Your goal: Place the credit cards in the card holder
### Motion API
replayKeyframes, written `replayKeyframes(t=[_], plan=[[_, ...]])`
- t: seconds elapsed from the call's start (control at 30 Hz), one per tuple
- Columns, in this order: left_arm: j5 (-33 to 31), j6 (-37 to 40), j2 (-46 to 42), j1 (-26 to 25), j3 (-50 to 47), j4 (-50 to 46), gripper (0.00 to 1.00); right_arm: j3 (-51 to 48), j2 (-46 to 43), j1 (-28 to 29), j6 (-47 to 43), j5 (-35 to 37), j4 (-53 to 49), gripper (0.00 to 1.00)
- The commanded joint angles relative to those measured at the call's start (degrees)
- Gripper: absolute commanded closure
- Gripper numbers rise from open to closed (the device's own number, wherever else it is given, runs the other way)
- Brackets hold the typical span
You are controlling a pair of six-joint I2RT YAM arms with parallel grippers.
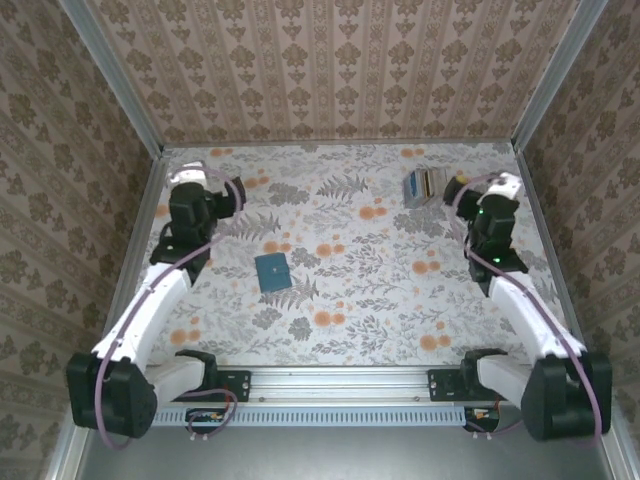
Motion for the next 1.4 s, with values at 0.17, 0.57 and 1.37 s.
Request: replayKeyframes(t=[0.17, 0.57, 1.37], plan=[[26.08, -8.4, 3.4, 3.36, -9.61, -29.6, 0.0, -2.84, -1.58, 5.61, 8.04, -13.76, -18.26, 0.02], [33.21, -13.08, 19.09, -0.69, -10.67, -17.34, 0.37, -1.7, 6.68, 12.94, 11.54, -16.94, -15.01, 0.05], [37.92, -7.77, 19.03, -14.04, 4.92, -17.44, 1.0, 21.16, 32.06, 36.69, 0.76, -25.57, -27.33, 0.38]])
